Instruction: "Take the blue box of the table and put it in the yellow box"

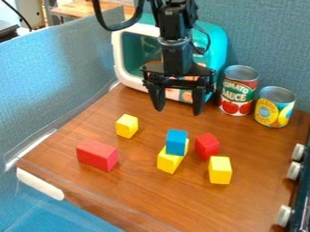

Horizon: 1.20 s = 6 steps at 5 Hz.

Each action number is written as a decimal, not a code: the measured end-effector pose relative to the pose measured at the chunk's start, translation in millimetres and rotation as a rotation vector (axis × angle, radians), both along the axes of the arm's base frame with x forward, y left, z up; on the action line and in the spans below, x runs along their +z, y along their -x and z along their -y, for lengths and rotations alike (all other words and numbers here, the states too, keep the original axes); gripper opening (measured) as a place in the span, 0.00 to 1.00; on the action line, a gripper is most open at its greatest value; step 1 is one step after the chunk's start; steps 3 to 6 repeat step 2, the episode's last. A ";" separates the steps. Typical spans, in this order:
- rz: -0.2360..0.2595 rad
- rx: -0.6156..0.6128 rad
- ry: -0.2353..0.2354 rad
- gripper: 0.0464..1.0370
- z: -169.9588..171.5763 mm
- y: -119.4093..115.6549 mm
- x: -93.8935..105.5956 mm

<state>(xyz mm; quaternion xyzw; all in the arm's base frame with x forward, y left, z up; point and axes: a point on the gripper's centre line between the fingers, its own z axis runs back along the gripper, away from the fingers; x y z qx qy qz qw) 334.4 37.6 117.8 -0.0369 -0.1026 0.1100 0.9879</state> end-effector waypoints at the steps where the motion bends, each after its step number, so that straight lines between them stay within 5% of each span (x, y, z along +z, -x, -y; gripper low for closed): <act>1: -0.028 -0.028 -0.018 0.96 6.8 11.1 1.8; 2: -0.102 -0.096 -0.015 0.96 8.5 7.8 -9.0; 6: -0.102 -0.096 -0.015 0.96 8.5 7.8 -9.0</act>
